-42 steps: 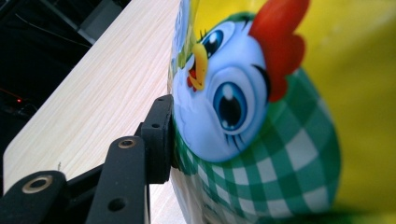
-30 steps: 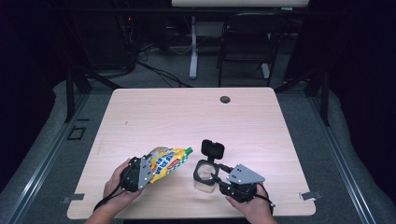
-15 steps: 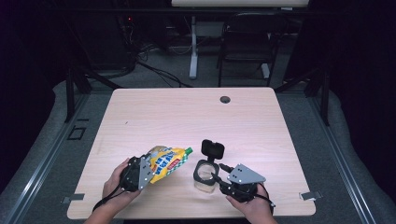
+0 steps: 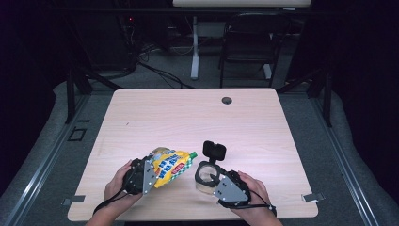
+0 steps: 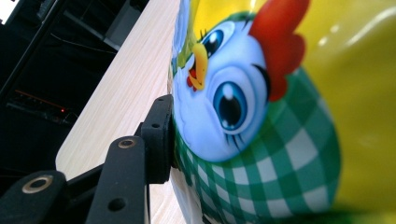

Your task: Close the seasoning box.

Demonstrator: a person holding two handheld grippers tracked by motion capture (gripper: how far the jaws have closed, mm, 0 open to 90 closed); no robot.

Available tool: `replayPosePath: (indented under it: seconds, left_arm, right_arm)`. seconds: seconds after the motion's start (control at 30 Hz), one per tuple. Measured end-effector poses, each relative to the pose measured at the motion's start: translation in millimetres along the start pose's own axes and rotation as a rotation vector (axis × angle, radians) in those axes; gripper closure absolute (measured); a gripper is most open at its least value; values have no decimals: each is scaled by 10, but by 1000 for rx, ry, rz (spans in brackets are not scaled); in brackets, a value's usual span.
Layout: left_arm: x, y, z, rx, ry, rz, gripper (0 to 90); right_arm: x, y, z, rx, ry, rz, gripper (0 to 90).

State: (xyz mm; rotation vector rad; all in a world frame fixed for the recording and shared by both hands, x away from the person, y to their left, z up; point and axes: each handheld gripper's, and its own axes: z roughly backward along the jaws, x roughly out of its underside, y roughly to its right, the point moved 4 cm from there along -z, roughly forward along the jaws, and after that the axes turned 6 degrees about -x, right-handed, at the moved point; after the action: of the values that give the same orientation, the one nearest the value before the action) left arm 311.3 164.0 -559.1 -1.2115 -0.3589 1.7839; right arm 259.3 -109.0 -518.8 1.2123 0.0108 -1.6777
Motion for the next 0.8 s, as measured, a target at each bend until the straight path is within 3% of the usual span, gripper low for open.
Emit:
replayPosePath:
  seconds: [0.2,0.47,0.67,0.8]
  left_arm:
    - [2,-1,-2,-3,2,-3,546]
    - [8,-2,-8,-6,-6,-11,546]
    - [5,12,-13,-9,-11,-22,546]
    - [5,26,-21,-15,-13,-32,546]
  right_arm:
    - [-78,-44,-26,63,-59,180,756]
    - [-153,-95,-41,124,-105,357,803]
    - [-168,-129,-71,145,-141,434,816]
    - [-179,-158,-91,152,-126,450,815]
